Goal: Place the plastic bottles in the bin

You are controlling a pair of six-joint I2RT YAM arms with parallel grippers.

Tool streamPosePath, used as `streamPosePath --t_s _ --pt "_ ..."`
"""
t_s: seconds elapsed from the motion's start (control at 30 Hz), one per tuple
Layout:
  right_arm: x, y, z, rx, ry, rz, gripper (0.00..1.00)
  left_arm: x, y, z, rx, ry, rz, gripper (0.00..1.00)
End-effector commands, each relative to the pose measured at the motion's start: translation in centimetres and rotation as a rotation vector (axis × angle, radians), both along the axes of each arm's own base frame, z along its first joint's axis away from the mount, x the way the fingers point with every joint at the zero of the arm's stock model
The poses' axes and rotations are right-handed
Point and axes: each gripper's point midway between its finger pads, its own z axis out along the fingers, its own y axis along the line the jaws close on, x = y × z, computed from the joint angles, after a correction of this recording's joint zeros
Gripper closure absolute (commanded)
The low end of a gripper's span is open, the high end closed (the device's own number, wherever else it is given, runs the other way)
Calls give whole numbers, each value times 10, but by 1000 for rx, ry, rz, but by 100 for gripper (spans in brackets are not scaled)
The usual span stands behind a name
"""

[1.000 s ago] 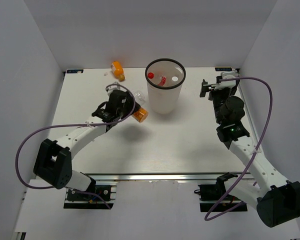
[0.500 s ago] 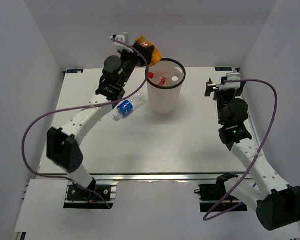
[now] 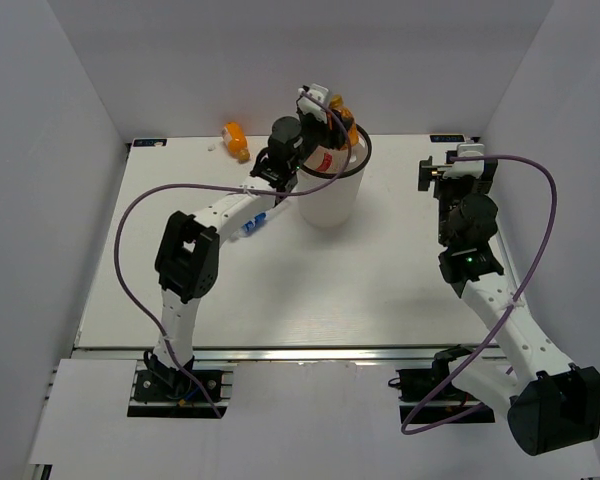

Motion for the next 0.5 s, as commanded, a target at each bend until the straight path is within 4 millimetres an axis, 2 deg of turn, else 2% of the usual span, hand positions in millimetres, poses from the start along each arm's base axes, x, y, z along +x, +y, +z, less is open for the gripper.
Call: streamPosePath --t_s 0.0,0.1,0.3,0.47 --pt "-1 -7 12 5 -49 -29 11 -5 -3 36 5 -116 27 83" --pt "-1 -9 11 5 -45 -37 11 6 0 8 86 -73 88 84" --pt "-2 -11 12 6 -48 -36 11 -3 -7 -42 272 -62 141 80" --pt "-2 -9 11 6 -43 -25 11 6 1 -55 327 -31 259 87"
